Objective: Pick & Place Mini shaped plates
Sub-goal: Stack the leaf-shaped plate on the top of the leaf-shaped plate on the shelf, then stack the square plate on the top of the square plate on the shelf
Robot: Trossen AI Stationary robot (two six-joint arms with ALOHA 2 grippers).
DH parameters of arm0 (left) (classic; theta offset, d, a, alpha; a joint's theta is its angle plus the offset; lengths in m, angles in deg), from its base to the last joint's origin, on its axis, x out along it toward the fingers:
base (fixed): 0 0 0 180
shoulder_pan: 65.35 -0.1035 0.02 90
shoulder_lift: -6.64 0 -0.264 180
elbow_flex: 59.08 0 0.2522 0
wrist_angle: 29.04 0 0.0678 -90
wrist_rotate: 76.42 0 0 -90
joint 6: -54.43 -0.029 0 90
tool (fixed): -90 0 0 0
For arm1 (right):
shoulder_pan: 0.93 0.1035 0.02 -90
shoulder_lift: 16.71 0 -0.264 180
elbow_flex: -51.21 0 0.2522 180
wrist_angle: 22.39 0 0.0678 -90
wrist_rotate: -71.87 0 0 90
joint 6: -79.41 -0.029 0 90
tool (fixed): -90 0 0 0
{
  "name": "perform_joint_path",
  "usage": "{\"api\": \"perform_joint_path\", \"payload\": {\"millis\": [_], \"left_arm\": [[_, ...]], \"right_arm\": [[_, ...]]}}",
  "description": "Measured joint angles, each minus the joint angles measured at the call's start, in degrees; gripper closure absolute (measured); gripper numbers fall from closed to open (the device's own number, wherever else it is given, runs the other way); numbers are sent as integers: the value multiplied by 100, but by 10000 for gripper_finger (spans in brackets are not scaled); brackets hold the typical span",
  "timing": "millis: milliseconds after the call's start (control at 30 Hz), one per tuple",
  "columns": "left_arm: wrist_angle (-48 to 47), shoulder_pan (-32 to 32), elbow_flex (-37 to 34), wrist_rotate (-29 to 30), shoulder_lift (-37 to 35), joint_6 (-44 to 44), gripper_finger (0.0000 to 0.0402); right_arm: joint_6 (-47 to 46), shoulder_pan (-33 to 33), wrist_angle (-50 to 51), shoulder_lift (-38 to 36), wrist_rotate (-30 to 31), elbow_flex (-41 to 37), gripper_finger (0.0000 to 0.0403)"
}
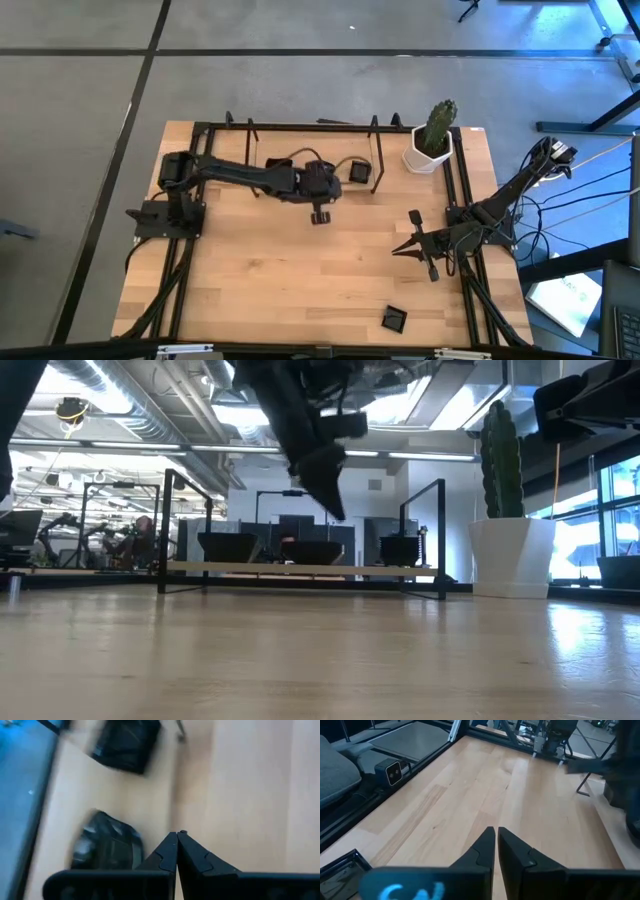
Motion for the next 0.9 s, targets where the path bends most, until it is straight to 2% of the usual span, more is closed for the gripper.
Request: {"api": "perform_joint_path", "payload": {"millis": [200,600,800,900], "left_arm": [[-46,58,-12,17,410,77,399],[-89,-634,-14,121,559,332,400],[48,-394,-14,-687,457,215,400],[476,-15,-14,-770,152,-166,399]], "right_arm": [[-49,-7,-9,11,-1,0,379],[-7,-10,-4,42,-3,0,379],[-9,-10,-2,42,-23,0,379],[-5,-10,-2,42,-56,0,379]]}}
